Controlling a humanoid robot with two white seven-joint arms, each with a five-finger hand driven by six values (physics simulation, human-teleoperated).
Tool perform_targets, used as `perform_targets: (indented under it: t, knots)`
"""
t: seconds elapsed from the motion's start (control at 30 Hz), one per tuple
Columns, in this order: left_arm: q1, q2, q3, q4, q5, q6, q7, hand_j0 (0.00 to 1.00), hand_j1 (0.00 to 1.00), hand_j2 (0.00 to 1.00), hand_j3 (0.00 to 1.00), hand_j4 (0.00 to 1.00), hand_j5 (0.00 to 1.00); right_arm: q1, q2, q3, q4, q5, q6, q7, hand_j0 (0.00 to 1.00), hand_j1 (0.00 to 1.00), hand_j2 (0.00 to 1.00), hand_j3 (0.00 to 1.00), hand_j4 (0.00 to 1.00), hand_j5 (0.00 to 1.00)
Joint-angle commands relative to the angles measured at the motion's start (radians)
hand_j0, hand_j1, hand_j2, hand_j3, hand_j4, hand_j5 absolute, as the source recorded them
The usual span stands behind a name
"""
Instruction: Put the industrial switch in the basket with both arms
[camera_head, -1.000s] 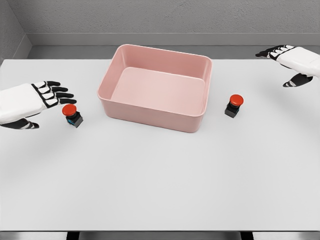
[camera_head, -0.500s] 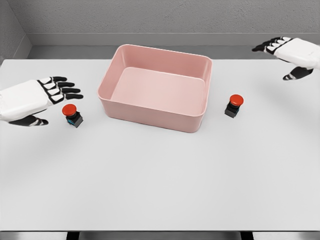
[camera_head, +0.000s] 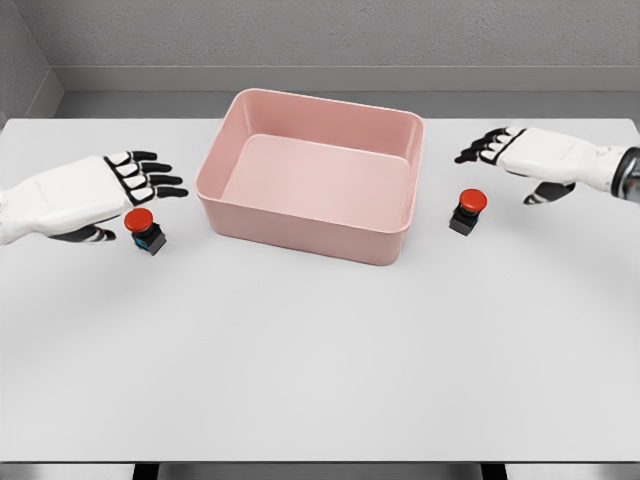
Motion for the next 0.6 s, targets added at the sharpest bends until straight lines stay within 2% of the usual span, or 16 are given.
perform_targets:
  t: [0.0, 0.03, 0.17, 0.23, 0.37, 0.57]
  knots:
    - [-0.003, -0.004, -0.025, 0.021, -0.005, 0.0, 0.0, 1.0, 1.0, 1.0, 1.0, 1.0, 1.0, 0.0, 0.001, 0.011, -0.001, -0.005, 0.0, -0.012, 1.0, 1.0, 1.0, 1.0, 1.0, 1.0]
    - [-0.009, -0.007, -0.034, 0.028, -0.034, 0.0, 0.0, 1.0, 1.0, 1.0, 1.0, 1.0, 1.0, 0.002, 0.002, 0.01, -0.001, -0.005, 0.0, -0.012, 1.0, 1.0, 1.0, 1.0, 1.0, 1.0]
    - [-0.011, -0.019, -0.041, 0.064, -0.062, 0.0, 0.0, 1.0, 1.0, 1.0, 1.0, 1.0, 1.0, 0.005, 0.013, 0.008, 0.002, -0.007, 0.0, -0.012, 1.0, 1.0, 1.0, 1.0, 1.0, 1.0]
    - [-0.025, -0.054, -0.042, 0.084, -0.1, 0.0, 0.0, 1.0, 1.0, 1.0, 1.0, 1.0, 1.0, 0.014, 0.015, 0.005, 0.002, -0.007, 0.0, -0.012, 1.0, 1.0, 1.0, 1.0, 1.0, 1.0]
    - [-0.04, -0.076, -0.052, 0.098, -0.103, 0.0, 0.0, 1.0, 1.0, 1.0, 1.0, 1.0, 1.0, 0.023, 0.018, 0.005, 0.002, -0.007, 0.0, -0.012, 1.0, 1.0, 1.0, 1.0, 1.0, 1.0]
    - [-0.04, -0.115, -0.054, 0.171, -0.123, 0.0, 0.0, 1.0, 1.0, 1.0, 1.0, 1.0, 1.0, 0.035, 0.047, 0.001, 0.003, -0.01, 0.0, -0.014, 1.0, 1.0, 1.0, 1.0, 1.0, 1.0]
